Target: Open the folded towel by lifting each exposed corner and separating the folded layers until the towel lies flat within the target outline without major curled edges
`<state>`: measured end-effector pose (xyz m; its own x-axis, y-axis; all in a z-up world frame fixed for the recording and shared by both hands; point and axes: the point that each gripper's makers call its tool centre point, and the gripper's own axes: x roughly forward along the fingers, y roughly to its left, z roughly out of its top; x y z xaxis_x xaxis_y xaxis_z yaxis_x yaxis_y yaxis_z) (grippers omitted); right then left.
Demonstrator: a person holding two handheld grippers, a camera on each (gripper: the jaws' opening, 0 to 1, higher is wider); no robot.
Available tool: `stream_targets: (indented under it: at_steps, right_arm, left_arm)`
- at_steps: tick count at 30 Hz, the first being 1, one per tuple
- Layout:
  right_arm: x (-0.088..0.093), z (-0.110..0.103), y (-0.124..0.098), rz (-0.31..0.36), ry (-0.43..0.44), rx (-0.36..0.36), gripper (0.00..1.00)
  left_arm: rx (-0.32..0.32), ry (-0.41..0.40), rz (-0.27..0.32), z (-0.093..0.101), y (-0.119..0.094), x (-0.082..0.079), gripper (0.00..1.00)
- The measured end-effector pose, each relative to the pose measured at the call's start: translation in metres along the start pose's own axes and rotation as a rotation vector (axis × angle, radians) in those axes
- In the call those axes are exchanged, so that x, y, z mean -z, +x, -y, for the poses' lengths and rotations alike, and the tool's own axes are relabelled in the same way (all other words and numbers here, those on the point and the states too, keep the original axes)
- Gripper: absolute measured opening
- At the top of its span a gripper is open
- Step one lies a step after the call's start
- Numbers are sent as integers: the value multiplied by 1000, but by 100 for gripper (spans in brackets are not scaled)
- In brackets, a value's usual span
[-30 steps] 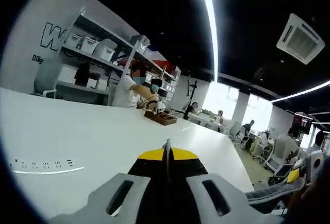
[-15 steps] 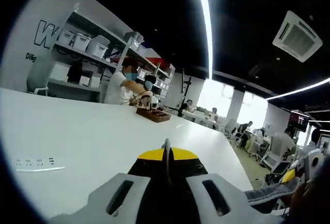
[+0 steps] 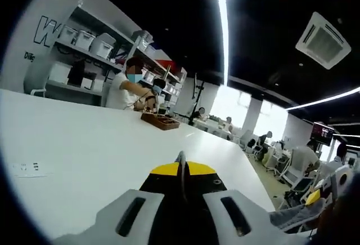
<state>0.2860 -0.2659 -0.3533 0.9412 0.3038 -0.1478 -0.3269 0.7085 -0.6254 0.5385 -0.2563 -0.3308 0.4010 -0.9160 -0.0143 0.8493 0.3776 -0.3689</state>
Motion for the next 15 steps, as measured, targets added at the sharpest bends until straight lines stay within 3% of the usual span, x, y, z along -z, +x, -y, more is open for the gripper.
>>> stream_targets:
  at_steps: [15]
  right_arm:
    - [38, -2, -4, -48, 149, 21, 0]
  left_arm:
    - [14, -49, -26, 0, 24, 27, 1]
